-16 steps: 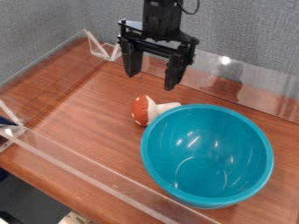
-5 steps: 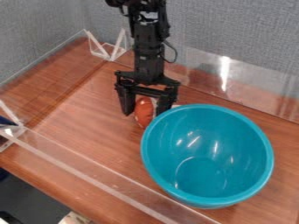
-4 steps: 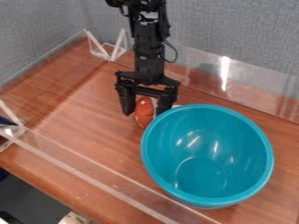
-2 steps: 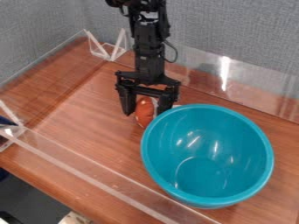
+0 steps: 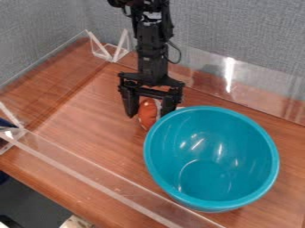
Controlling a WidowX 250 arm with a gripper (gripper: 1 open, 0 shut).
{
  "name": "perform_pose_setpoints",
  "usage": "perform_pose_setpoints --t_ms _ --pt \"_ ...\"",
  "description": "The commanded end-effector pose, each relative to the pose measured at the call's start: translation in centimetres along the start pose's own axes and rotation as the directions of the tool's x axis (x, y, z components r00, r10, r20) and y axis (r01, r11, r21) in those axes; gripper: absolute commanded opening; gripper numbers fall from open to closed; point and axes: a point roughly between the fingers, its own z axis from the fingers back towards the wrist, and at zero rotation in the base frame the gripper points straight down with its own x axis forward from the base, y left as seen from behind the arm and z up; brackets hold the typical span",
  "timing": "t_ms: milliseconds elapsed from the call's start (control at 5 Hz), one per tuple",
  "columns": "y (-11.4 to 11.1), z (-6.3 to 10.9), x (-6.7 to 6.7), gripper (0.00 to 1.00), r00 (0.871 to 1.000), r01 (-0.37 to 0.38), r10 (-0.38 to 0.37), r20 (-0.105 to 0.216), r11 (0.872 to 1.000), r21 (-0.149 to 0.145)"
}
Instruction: Put the mushroom in the blue bowl
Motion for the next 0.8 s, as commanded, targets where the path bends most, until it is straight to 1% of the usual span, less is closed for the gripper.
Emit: perform_pose_setpoints --t_ms 0,600 --pt "-0.01 1.57 0.92 1.00 0.998 -0.002 0.002 0.061 1.000 -0.002" --pt "0.12 1.37 1.01 1.00 0.998 -0.013 0.014 0.059 1.000 -0.009"
